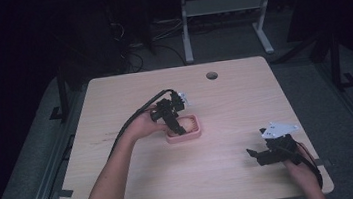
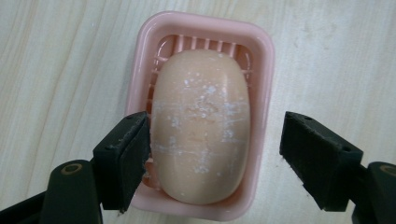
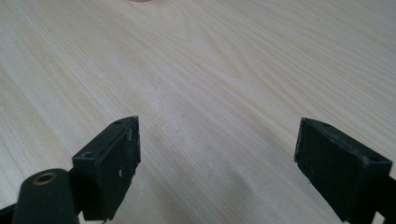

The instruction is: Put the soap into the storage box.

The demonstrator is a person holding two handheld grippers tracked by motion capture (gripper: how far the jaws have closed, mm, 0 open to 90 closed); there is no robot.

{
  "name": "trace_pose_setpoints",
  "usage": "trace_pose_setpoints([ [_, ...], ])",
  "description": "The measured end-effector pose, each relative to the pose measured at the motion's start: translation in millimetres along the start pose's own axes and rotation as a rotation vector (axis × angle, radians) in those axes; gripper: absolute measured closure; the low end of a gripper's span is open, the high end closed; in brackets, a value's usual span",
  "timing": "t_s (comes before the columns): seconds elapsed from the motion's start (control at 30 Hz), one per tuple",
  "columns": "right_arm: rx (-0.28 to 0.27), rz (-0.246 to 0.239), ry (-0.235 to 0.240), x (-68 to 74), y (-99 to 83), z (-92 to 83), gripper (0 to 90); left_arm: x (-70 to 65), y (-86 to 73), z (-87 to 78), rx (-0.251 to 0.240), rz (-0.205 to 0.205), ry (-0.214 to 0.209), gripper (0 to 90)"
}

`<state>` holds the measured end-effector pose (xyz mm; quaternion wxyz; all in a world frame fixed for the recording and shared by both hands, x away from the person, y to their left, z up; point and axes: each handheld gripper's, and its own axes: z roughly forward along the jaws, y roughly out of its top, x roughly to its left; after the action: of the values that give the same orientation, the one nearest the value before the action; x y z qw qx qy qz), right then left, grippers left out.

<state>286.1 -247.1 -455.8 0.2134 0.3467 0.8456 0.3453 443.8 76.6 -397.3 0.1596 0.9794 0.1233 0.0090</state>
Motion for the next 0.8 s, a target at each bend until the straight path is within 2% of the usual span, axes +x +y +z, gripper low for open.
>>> trace_pose_setpoints([
  [0.1,0.001,0.001,0.000,0.1,0.0,0.1,13.8,-3.8,-1.3,-3.6,-0.006,0.004,0.017,24.2],
  [0.23,0.003,-0.003,-0.001,0.4,0.2,0.5,13.8,-7.0,-7.4,-7.6,-0.018,-0.014,0.028,24.3],
  [0.8,0.009,-0.014,-0.006,0.6,0.6,3.5,13.8,-17.6,-21.5,-18.6,-0.038,-0.032,0.042,23.9],
])
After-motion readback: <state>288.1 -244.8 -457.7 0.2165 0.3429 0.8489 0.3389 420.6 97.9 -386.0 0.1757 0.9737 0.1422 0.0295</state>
